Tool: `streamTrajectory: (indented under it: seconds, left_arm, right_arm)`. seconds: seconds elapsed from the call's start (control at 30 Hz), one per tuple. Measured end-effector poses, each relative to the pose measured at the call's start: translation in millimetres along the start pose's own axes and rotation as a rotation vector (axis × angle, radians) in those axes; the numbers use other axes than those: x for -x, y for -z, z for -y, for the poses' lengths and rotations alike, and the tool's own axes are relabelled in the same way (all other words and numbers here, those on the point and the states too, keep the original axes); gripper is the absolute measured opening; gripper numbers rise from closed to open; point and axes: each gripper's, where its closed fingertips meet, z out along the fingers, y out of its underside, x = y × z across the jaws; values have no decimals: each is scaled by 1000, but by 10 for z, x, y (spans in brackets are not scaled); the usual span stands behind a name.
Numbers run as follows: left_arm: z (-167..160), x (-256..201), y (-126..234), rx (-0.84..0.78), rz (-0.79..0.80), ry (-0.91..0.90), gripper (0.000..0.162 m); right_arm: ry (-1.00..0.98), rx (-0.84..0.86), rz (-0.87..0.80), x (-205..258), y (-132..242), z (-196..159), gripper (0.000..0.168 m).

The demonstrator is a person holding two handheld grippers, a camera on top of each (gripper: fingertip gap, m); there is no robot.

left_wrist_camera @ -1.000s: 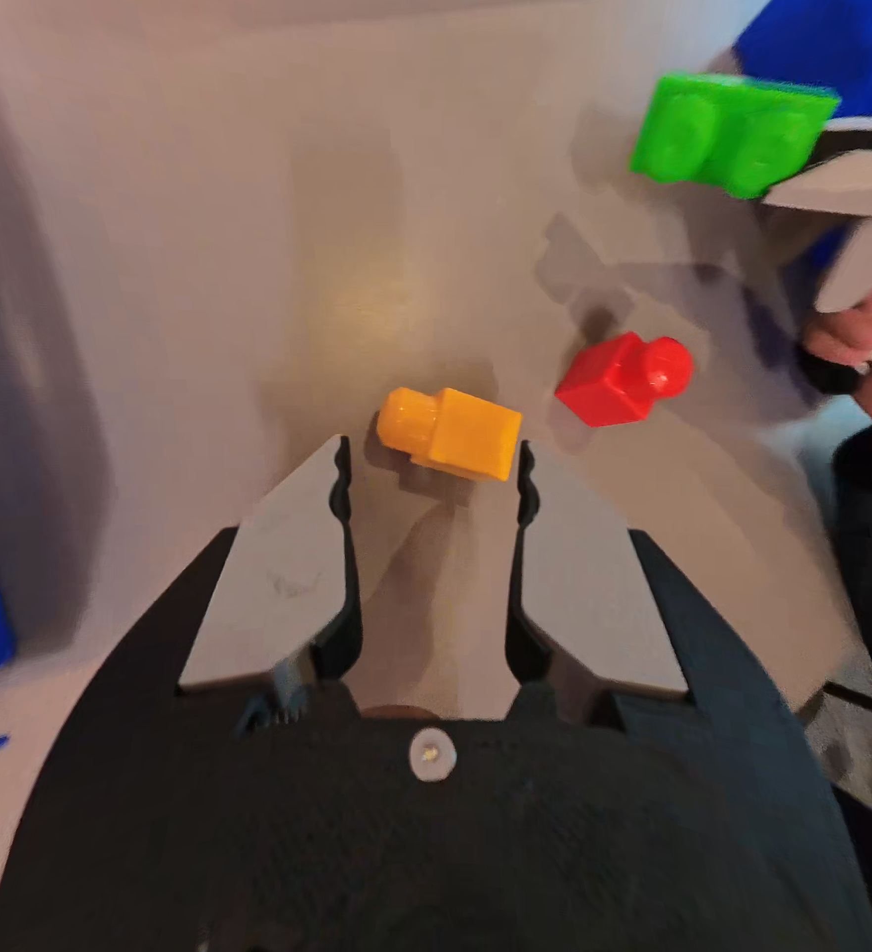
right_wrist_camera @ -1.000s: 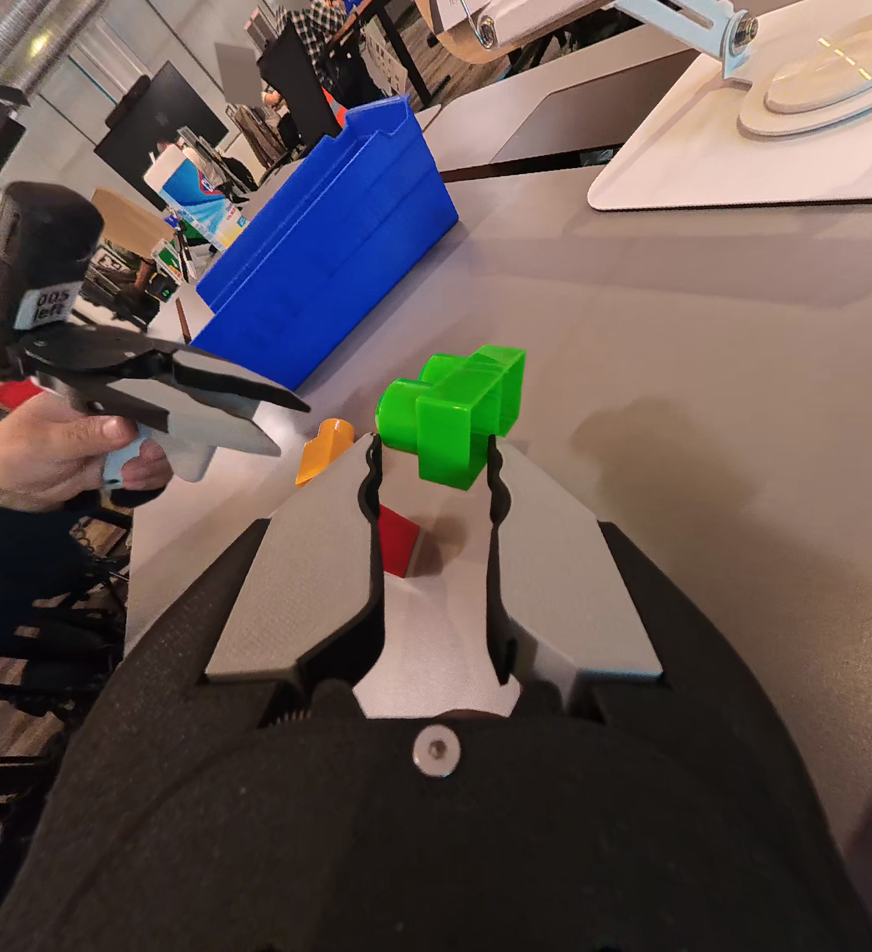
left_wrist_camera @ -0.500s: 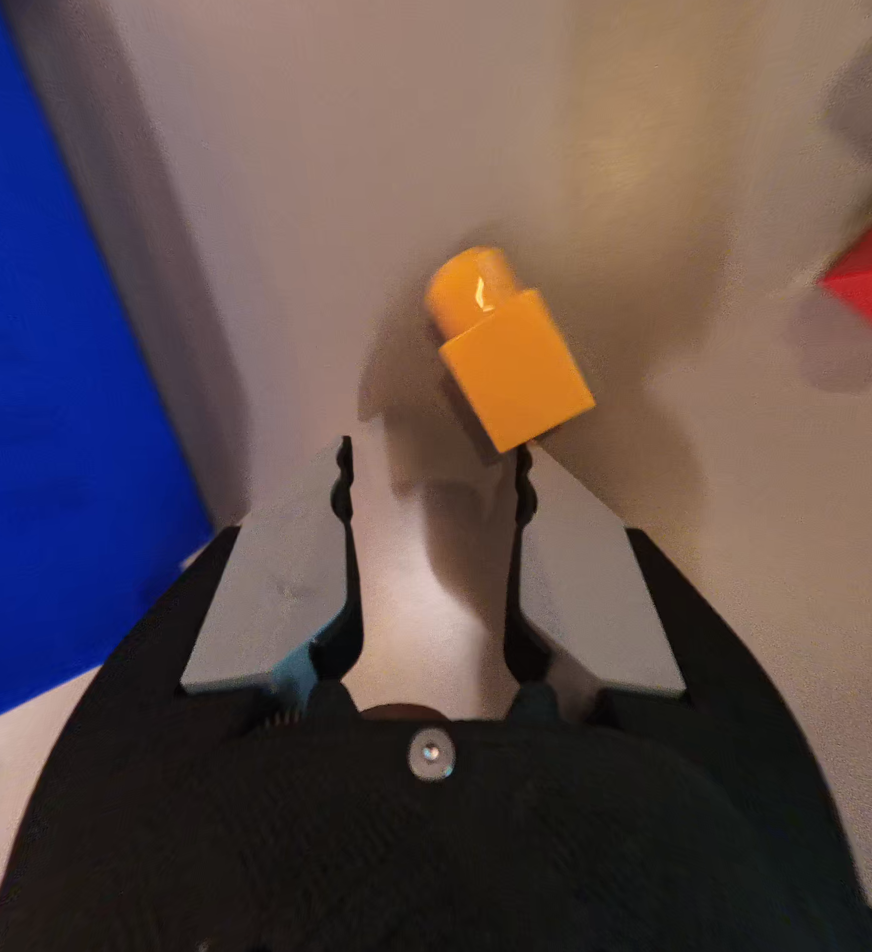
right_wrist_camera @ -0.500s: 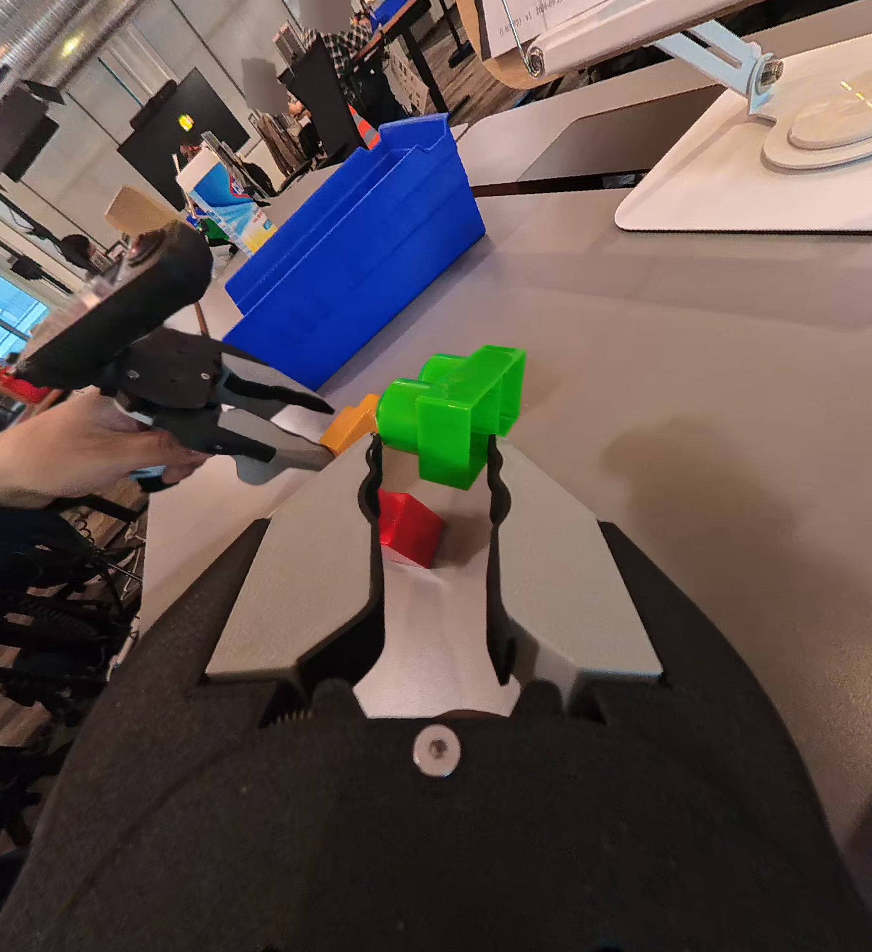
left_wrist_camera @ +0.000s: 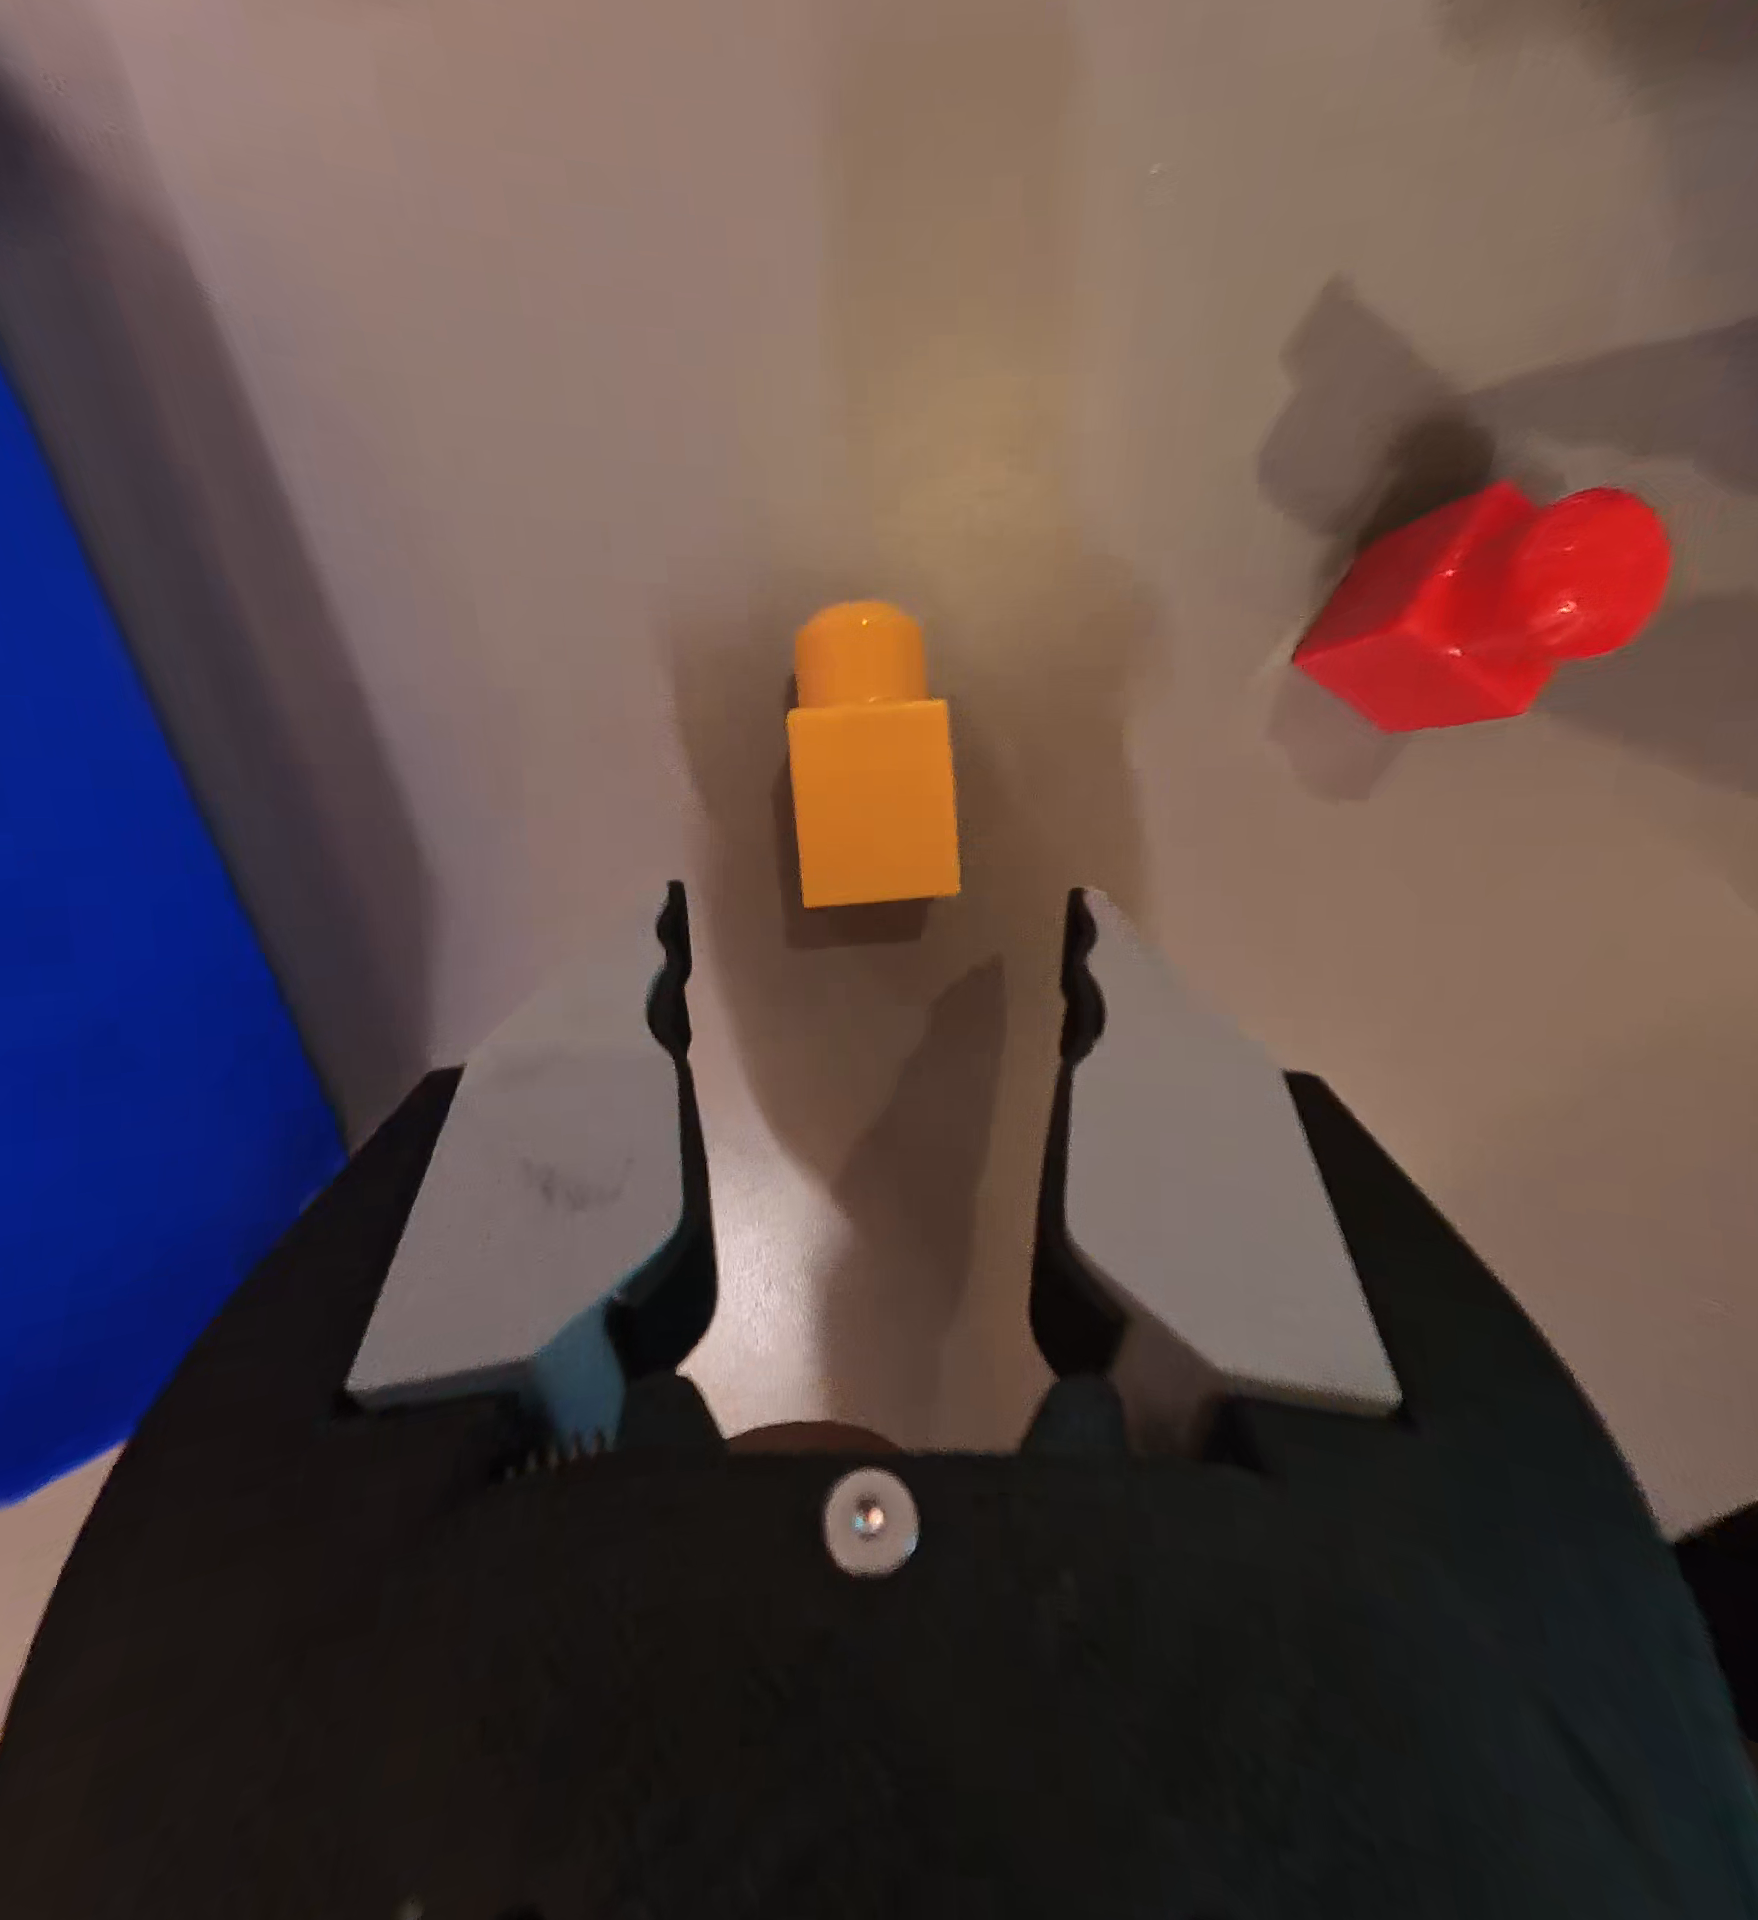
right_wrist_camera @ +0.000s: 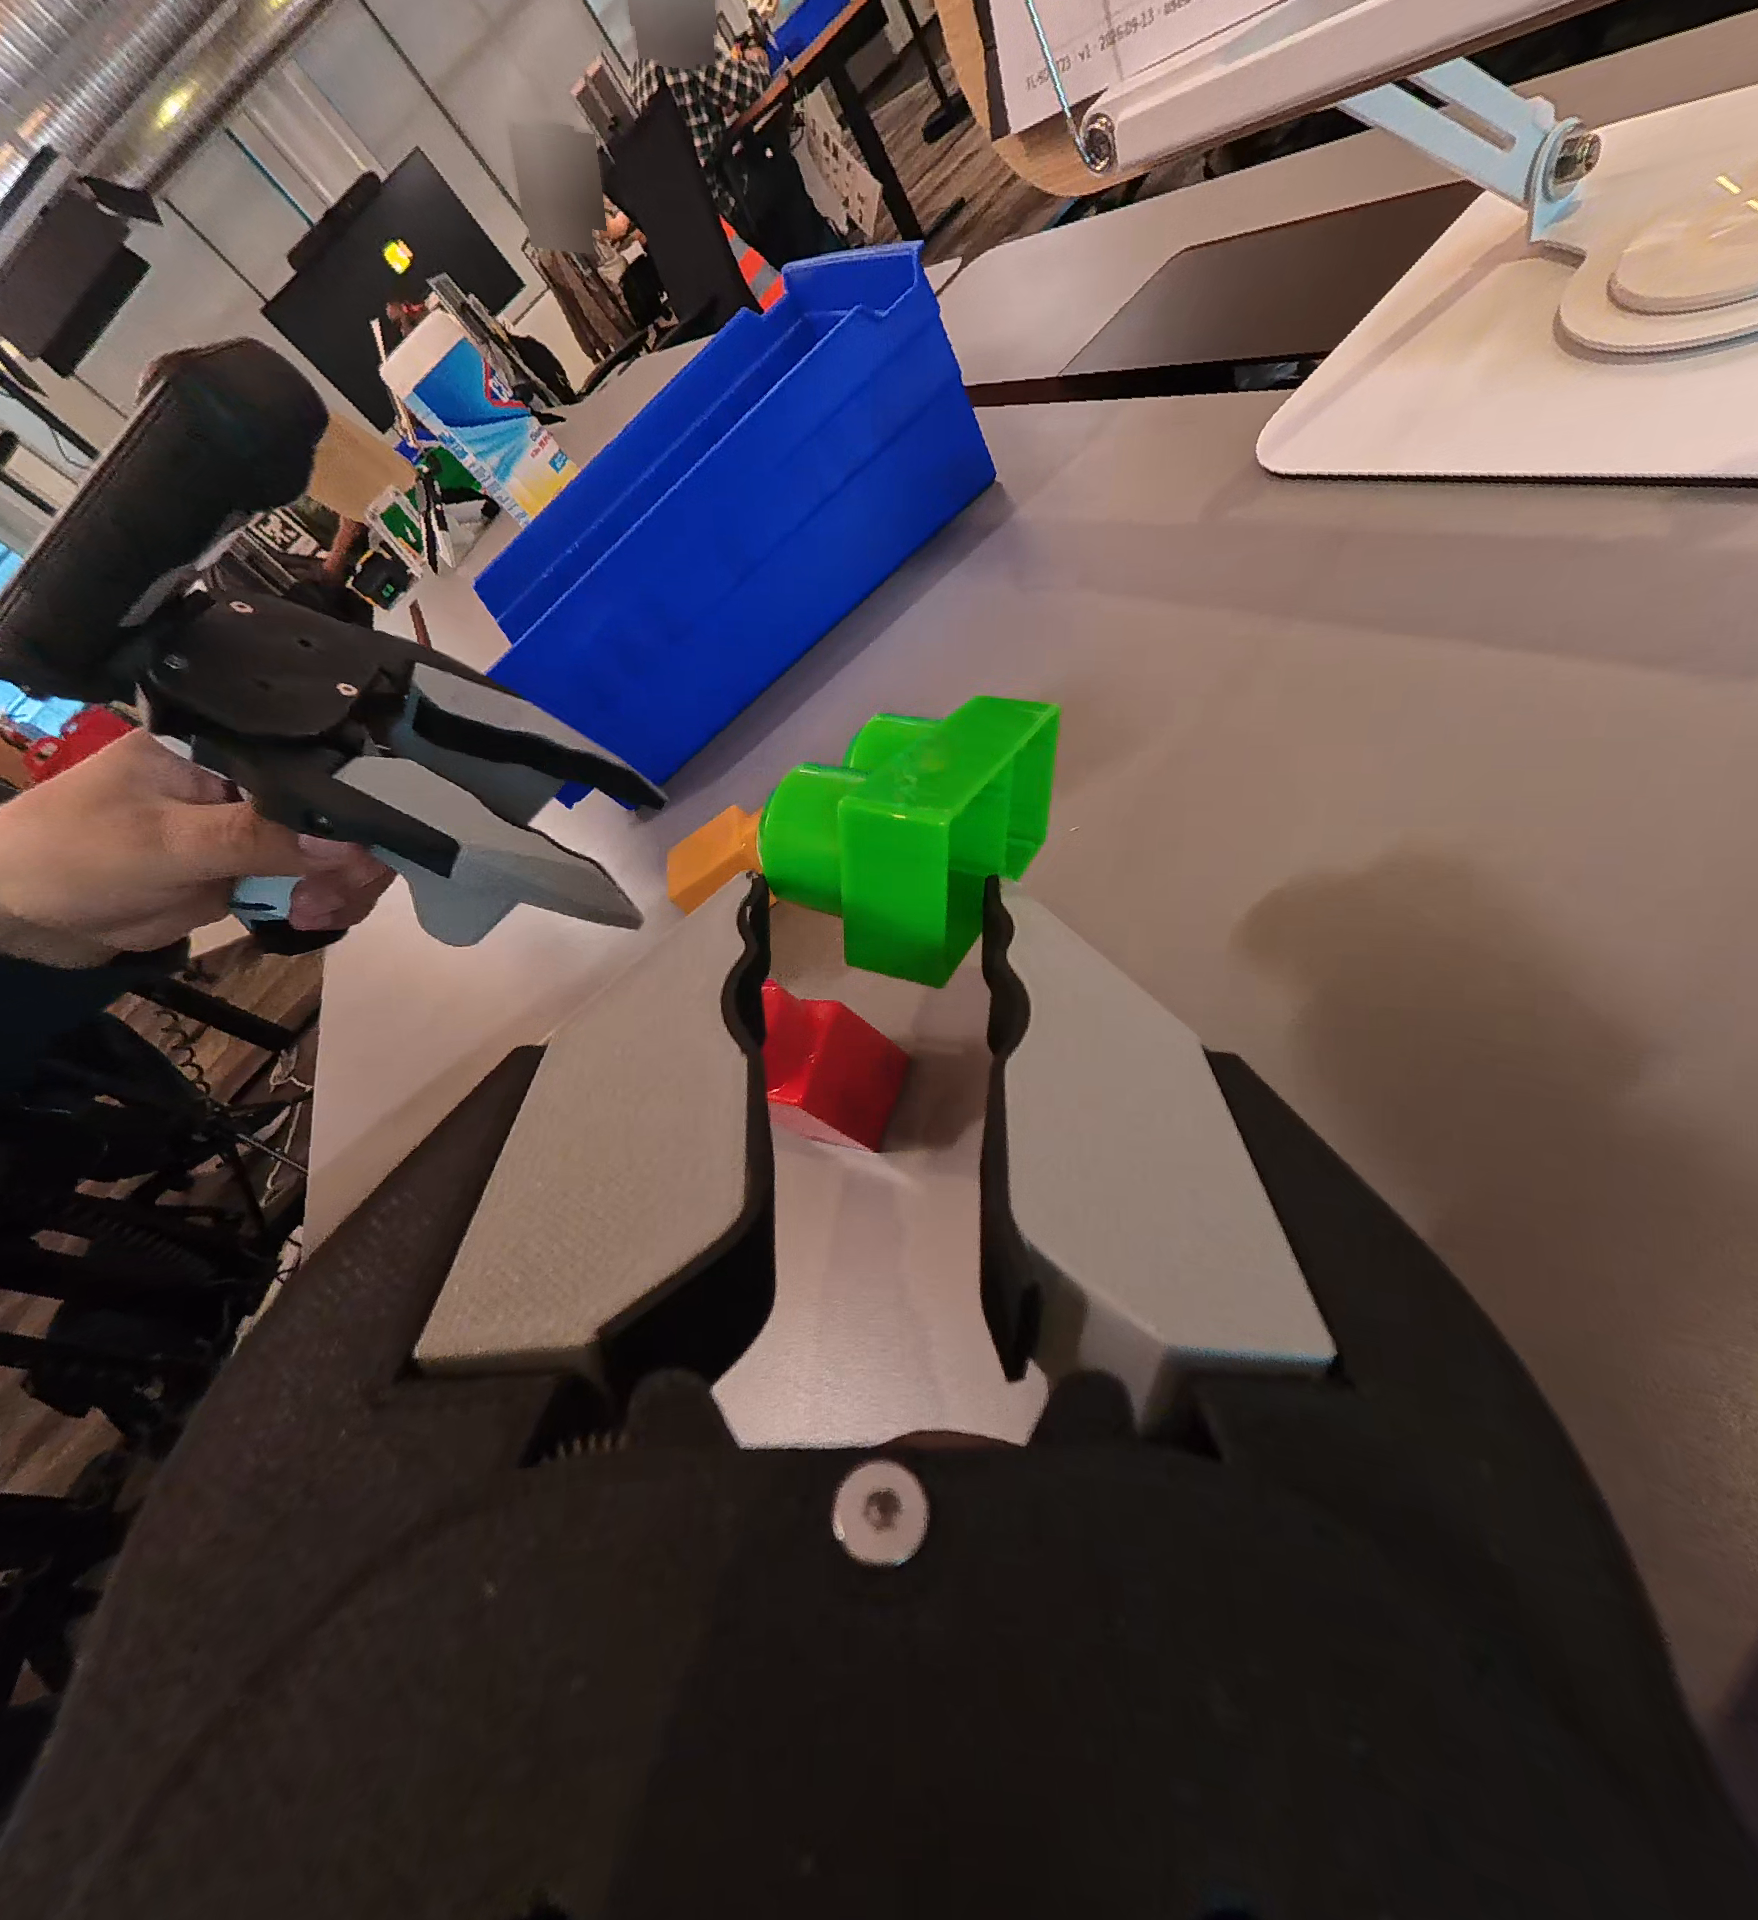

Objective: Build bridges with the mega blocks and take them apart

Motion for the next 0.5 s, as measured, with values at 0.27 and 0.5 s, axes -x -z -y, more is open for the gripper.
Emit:
streamTrajectory:
  seconds: [0.27, 0.5]
  left_arm:
    - [46, -3, -382, -8, 14, -111, 34]
    - [129, -290, -266, -282, -289, -210, 34]
  right_arm:
    - [-28, 0, 91, 174, 0, 3, 38]
    - [-143, 31, 337, 546, -25, -40, 38]
